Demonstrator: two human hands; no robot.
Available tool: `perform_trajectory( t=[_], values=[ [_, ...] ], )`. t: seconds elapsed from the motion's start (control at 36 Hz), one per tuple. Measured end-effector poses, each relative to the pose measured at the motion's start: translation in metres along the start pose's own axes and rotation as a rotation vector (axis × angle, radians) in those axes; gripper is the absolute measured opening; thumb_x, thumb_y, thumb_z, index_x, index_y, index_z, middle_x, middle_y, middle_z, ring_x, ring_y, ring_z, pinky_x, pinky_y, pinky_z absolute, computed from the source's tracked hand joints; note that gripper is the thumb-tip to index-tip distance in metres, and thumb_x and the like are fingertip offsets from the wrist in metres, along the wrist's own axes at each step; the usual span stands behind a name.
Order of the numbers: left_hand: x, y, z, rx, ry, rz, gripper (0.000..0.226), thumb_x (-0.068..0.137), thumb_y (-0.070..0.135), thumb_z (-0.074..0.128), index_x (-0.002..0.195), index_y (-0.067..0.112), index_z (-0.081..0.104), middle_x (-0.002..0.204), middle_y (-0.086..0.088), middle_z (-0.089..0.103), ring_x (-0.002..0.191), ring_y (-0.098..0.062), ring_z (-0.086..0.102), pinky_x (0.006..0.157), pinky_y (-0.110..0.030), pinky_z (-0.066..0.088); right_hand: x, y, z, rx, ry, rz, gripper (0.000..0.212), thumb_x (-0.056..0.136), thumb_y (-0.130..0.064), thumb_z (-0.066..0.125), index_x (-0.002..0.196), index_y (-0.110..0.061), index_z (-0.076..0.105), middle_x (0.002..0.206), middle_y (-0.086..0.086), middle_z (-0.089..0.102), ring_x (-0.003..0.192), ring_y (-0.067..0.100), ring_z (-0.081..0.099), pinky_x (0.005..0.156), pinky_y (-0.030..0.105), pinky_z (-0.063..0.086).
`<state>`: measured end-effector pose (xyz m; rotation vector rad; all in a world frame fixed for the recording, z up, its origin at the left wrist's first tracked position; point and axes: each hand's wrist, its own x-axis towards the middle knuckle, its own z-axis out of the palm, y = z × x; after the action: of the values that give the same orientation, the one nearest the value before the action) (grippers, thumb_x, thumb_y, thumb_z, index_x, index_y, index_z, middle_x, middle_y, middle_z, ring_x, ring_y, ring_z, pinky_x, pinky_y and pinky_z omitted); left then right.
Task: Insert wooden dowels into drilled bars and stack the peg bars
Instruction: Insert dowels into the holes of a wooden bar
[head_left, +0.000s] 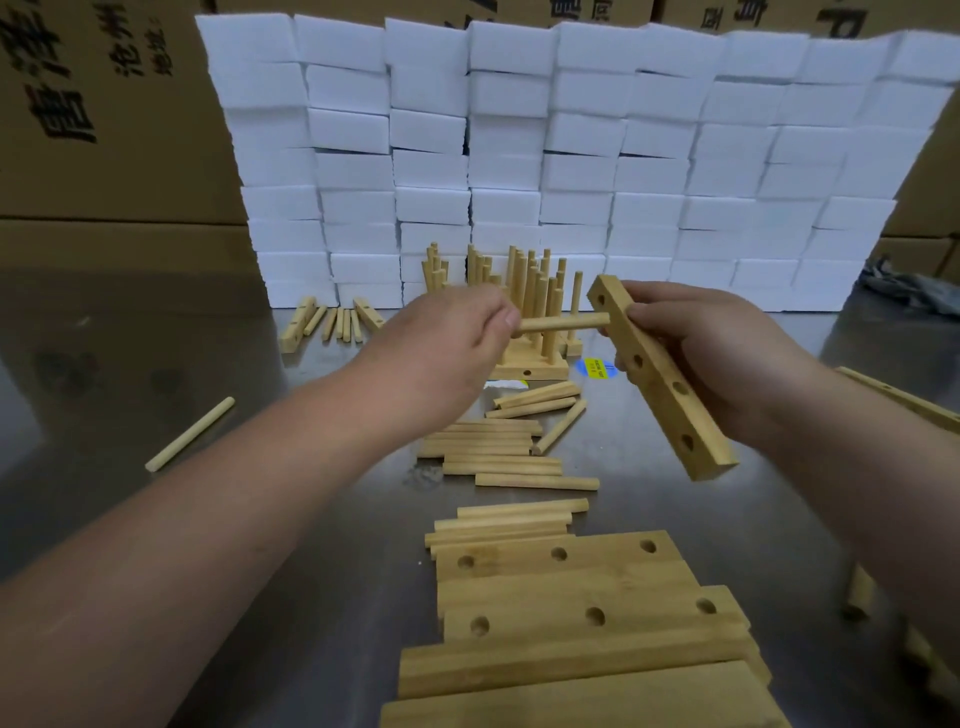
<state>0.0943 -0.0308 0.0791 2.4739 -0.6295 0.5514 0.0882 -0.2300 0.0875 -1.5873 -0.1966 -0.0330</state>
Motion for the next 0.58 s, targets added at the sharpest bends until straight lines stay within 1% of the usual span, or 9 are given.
perform_trajectory(
  t=[0.06, 0.11, 0.17, 0.22, 0.33, 0.39, 0.44, 0.5, 0.58],
  values=[
    [-0.001, 0.002, -0.002, 0.016, 0.020, -0.023, 0.025, 0.097, 0.032, 0.035, 0.075, 0.031, 0.047, 0.073, 0.007, 0.054, 0.064, -0.004, 0.045, 0.052, -0.023, 0.030, 0.001, 0.000, 0.001, 0.043, -0.018, 0.016, 0.029, 0.093, -0.007, 0.045, 0.101, -0.021, 0.069, 0.078, 0.006, 0.071, 0.053, 0.013, 0.063, 0.048, 0.019, 0.049],
    [-0.001, 0.003, -0.003, 0.047, 0.061, -0.044, 0.021, 0.097, 0.033, 0.036, 0.082, 0.029, 0.050, 0.069, 0.008, 0.052, 0.061, -0.004, 0.045, 0.050, -0.024, 0.029, 0.001, 0.000, 0.003, 0.047, -0.031, 0.020, 0.030, 0.092, -0.007, 0.045, 0.108, -0.019, 0.067, 0.082, 0.007, 0.072, 0.052, 0.014, 0.062, 0.050, 0.021, 0.051],
    [-0.002, 0.003, -0.004, 0.042, 0.093, -0.052, 0.019, 0.097, 0.033, 0.037, 0.083, 0.030, 0.050, 0.065, 0.009, 0.051, 0.058, -0.004, 0.045, 0.049, -0.024, 0.028, 0.000, 0.000, 0.006, 0.036, -0.039, 0.015, 0.032, 0.092, -0.006, 0.043, 0.104, -0.021, 0.068, 0.079, 0.004, 0.072, 0.051, 0.013, 0.061, 0.049, 0.020, 0.050],
    [-0.002, 0.003, -0.006, 0.028, 0.108, -0.054, 0.021, 0.097, 0.033, 0.038, 0.078, 0.032, 0.048, 0.063, 0.009, 0.051, 0.058, -0.004, 0.045, 0.049, -0.024, 0.029, -0.002, 0.000, 0.009, 0.022, -0.044, 0.010, 0.033, 0.092, -0.005, 0.042, 0.099, -0.023, 0.069, 0.078, 0.001, 0.072, 0.052, 0.011, 0.060, 0.048, 0.019, 0.049],
    [-0.003, 0.003, -0.009, 0.031, 0.124, -0.050, 0.029, 0.096, 0.033, 0.041, 0.067, 0.032, 0.046, 0.061, 0.008, 0.050, 0.058, -0.005, 0.045, 0.050, -0.025, 0.031, -0.004, 0.002, 0.013, 0.020, -0.030, 0.020, 0.032, 0.094, -0.007, 0.041, 0.103, -0.025, 0.066, 0.084, 0.004, 0.073, 0.052, 0.010, 0.060, 0.048, 0.018, 0.049],
    [-0.004, 0.003, -0.008, 0.048, 0.123, -0.023, 0.026, 0.096, 0.033, 0.041, 0.073, 0.029, 0.053, 0.061, 0.007, 0.050, 0.059, -0.007, 0.046, 0.051, -0.025, 0.032, -0.005, 0.003, 0.015, 0.033, -0.030, 0.021, 0.031, 0.095, -0.008, 0.041, 0.104, -0.026, 0.064, 0.084, 0.007, 0.073, 0.051, 0.010, 0.059, 0.048, 0.018, 0.048],
    [-0.004, 0.003, -0.007, 0.074, 0.125, 0.005, 0.024, 0.096, 0.032, 0.041, 0.084, 0.023, 0.060, 0.063, 0.007, 0.051, 0.063, -0.007, 0.047, 0.053, -0.023, 0.034, -0.006, 0.003, 0.017, 0.037, -0.031, 0.014, 0.030, 0.096, -0.008, 0.041, 0.101, -0.028, 0.063, 0.081, 0.007, 0.073, 0.050, 0.010, 0.057, 0.048, 0.018, 0.048],
    [-0.004, 0.002, -0.007, 0.093, 0.136, 0.033, 0.025, 0.095, 0.032, 0.041, 0.090, 0.021, 0.062, 0.065, 0.009, 0.051, 0.066, -0.005, 0.048, 0.053, -0.019, 0.032, -0.006, 0.003, 0.018, 0.034, -0.038, 0.007, 0.031, 0.097, -0.009, 0.040, 0.100, -0.031, 0.062, 0.079, 0.006, 0.072, 0.049, 0.012, 0.056, 0.047, 0.019, 0.048],
    [-0.004, 0.002, -0.008, 0.106, 0.139, 0.067, 0.022, 0.094, 0.032, 0.042, 0.093, 0.023, 0.062, 0.069, 0.012, 0.050, 0.069, -0.003, 0.047, 0.054, -0.016, 0.030, -0.007, 0.003, 0.018, 0.017, -0.045, -0.003, 0.032, 0.097, -0.011, 0.039, 0.105, -0.031, 0.062, 0.077, 0.005, 0.071, 0.048, 0.013, 0.055, 0.044, 0.020, 0.045]
  ],
)
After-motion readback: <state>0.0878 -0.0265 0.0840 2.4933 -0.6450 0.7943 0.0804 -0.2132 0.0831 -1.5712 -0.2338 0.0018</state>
